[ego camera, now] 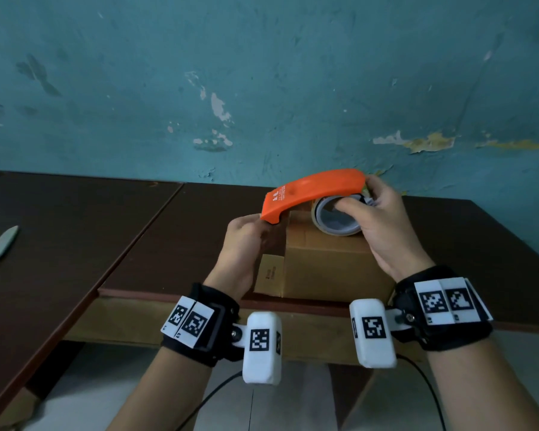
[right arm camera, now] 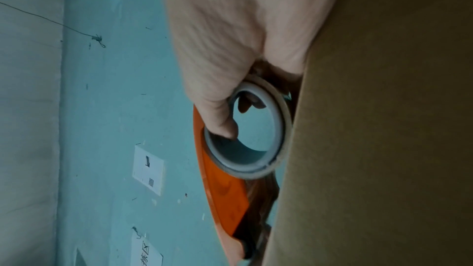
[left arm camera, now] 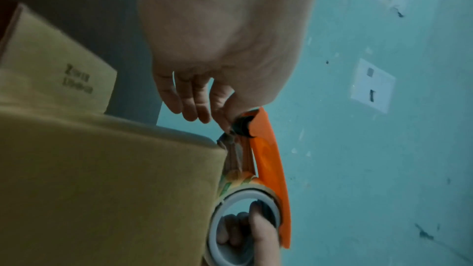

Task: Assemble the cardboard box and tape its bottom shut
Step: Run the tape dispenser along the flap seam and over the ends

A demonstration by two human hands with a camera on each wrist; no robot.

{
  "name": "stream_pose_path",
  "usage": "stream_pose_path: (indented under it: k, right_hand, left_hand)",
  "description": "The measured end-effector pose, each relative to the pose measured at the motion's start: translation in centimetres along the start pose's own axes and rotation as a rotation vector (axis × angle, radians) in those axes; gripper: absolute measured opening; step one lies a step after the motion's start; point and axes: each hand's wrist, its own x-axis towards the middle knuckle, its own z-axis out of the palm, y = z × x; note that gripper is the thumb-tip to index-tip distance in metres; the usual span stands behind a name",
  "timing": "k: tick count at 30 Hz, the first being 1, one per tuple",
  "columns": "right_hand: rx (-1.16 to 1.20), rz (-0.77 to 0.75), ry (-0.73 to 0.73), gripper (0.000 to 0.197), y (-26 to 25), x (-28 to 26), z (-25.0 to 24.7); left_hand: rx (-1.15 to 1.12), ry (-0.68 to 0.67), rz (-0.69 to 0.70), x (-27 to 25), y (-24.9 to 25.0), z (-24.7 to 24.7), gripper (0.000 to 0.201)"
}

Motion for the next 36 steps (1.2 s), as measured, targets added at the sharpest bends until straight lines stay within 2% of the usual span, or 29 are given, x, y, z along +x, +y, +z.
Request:
stream_pose_path:
  k: [2,8,19,23,29,33,36]
  right_hand:
    - [-0.033,0.029,-0.013,0.026,-0.1,0.0,0.1]
    - [-0.150,0.062,-0.024,0.048,0.0,0.0,0.0]
    - [-0.210,0.071,-0.032,0.042,-0.7,-0.3,0.8]
    - [-0.179,0.086,0.001,0.049,-0.7,-0.3,0.7]
    - [-0.173,0.064,0.011,0.046,-0.9,-0.6,0.8]
    - [-0.151,0.067,0.021,0.044,-0.8,-0.6,0.8]
    - [-0.154,0.063,0.020,0.045,-0.7,-0.6,0.8]
  left_hand:
    - [0.078,0.000,-0.001,-0.2,0.0,-0.5,0.029]
    - [0.134,-0.006,-0.016,-0.2,-0.1,-1.1,0.032]
    - [0.277,0.067,0.003,0.4,-1.0,-3.1,0.032]
    - [0.289,0.084,-0.032,0.2,-1.6,-3.7,0.033]
    - [0.348,0.031,-0.048,-0.1,-2.7,-2.4,0.040]
    - [0.260,-0.002,-0.120,-0.3,-2.5,-1.6,0.033]
    - [0.335,0.018,-0.110,-0.2,-2.5,-1.3,0.031]
